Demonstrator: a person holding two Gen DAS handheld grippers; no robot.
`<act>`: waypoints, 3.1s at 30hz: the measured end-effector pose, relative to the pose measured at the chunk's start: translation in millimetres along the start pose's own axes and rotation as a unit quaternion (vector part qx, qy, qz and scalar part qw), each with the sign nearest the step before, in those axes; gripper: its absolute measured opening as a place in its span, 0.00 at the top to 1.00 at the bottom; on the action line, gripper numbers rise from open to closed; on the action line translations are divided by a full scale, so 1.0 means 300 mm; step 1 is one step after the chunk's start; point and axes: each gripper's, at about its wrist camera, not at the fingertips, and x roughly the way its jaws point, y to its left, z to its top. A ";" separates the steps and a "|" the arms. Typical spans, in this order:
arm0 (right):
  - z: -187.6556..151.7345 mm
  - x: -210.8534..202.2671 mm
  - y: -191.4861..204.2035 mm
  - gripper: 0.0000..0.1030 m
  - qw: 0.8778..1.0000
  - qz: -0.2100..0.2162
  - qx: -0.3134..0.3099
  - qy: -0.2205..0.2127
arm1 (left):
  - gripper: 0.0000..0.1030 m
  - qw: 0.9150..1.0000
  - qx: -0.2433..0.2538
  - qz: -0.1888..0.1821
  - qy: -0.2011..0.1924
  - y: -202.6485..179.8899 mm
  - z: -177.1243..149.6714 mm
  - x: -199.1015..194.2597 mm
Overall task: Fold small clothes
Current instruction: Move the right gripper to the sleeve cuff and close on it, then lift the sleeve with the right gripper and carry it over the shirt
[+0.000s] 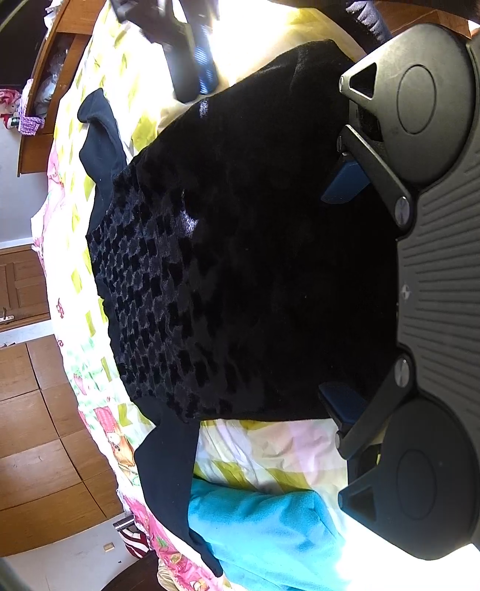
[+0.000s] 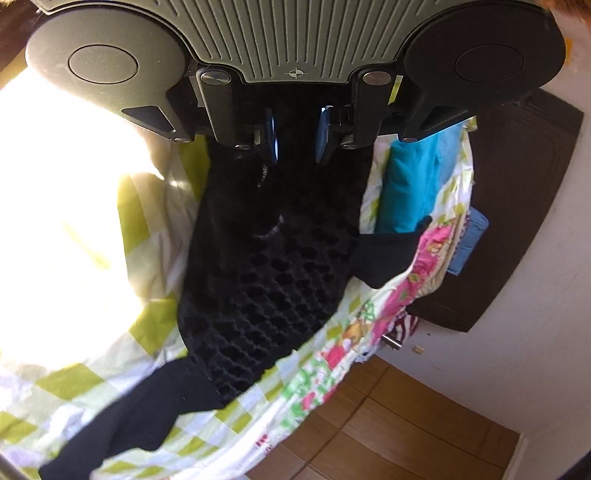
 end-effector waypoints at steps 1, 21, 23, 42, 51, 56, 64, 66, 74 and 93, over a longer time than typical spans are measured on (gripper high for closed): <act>0.006 -0.033 0.022 0.79 1.000 -0.001 -0.012 -0.006 | 0.00 1.000 0.005 -0.004 0.001 -0.008 0.000 0.003; 0.362 0.173 -0.167 0.54 0.975 -0.169 0.011 -0.141 | 0.00 0.998 0.048 -0.012 -0.037 -0.048 0.144 0.060; 0.441 0.194 -0.213 0.54 0.969 -0.188 0.035 -0.159 | 0.00 0.997 0.060 -0.021 -0.047 -0.052 0.211 0.112; 0.711 0.159 -0.453 0.82 0.873 -0.394 0.169 -0.231 | 0.00 0.989 0.092 -0.115 -0.017 -0.191 0.697 0.564; 0.674 0.032 -0.472 0.63 0.852 -0.441 0.186 -0.214 | 0.00 0.986 0.103 -0.127 0.022 -0.276 0.784 0.607; 0.785 0.176 -0.389 0.53 0.818 -0.551 -0.019 -0.166 | 0.00 0.986 0.108 -0.127 0.019 -0.310 0.833 0.619; 0.780 0.065 -0.429 0.43 0.807 -0.572 0.015 -0.143 | 0.00 0.985 0.105 -0.139 0.020 -0.358 0.865 0.635; 0.786 0.024 -0.454 0.43 0.817 -0.548 0.070 -0.167 | 0.00 0.984 0.101 -0.148 0.021 -0.370 0.870 0.638; 0.740 -0.092 -0.516 0.43 0.821 -0.464 0.219 -0.250 | 0.00 0.978 0.120 -0.172 0.022 -0.399 0.890 0.649; 0.749 -0.231 -0.753 0.56 0.866 -0.318 0.266 -0.279 | 0.00 0.984 0.140 -0.109 0.021 -0.517 0.938 0.655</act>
